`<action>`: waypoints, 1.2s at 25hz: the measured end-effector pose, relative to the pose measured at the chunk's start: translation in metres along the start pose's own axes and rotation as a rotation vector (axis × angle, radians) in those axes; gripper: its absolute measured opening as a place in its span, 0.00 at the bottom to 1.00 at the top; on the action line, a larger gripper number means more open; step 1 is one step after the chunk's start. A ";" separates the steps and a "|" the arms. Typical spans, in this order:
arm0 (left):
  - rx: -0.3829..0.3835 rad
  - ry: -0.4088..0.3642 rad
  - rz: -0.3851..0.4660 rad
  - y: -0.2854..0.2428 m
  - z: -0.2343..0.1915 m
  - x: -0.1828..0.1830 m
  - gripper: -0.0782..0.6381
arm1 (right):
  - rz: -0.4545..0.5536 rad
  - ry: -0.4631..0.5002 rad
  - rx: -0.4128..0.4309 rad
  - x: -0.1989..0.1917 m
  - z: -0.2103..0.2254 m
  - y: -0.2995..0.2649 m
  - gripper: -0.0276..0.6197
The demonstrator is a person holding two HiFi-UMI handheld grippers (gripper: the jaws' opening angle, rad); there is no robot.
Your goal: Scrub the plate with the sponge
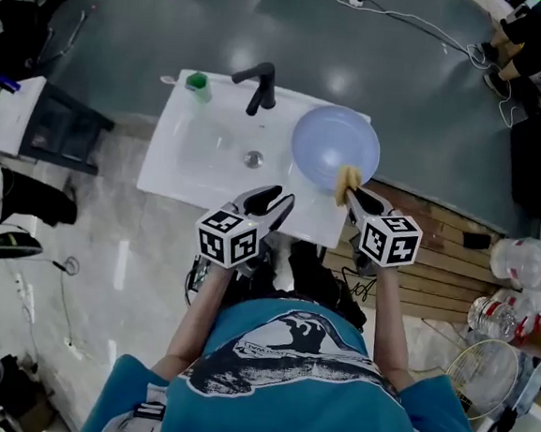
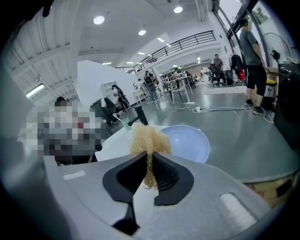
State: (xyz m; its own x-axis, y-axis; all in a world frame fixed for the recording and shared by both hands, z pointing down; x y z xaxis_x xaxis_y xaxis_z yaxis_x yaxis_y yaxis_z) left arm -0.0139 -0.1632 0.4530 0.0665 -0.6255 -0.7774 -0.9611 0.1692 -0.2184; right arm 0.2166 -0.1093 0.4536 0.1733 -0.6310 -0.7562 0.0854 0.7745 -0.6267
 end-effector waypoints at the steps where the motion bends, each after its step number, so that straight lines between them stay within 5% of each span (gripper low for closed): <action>1: 0.021 0.008 -0.006 -0.009 -0.006 -0.001 0.31 | -0.011 0.026 0.003 0.007 0.010 -0.009 0.09; 13: 0.194 0.337 0.033 -0.084 -0.073 -0.033 0.44 | -0.200 0.380 0.007 0.059 0.084 -0.144 0.10; 20: 0.252 0.374 0.022 -0.102 -0.092 -0.044 0.47 | -0.269 0.558 -0.031 0.079 0.094 -0.194 0.10; 25: 0.291 0.365 0.013 -0.112 -0.097 -0.051 0.30 | -0.344 0.633 -0.051 0.077 0.091 -0.214 0.10; 30: 0.274 0.363 0.044 -0.114 -0.101 -0.052 0.28 | -0.343 0.676 -0.048 0.076 0.090 -0.224 0.09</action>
State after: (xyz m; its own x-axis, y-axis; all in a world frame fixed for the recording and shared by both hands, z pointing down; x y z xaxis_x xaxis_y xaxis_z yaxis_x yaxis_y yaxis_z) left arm 0.0654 -0.2270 0.5785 -0.1186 -0.8315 -0.5428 -0.8511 0.3666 -0.3757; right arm 0.2991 -0.3270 0.5536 -0.4953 -0.7379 -0.4584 -0.0192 0.5368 -0.8435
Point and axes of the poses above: the fingertips, and each gripper's own axes: y backward along the fingers, z to its right, x out of its top, the point moved 8 cm from there along y, backward along the fingers, and after that the axes turned 12 degrees about -x, right-handed, at the moved point
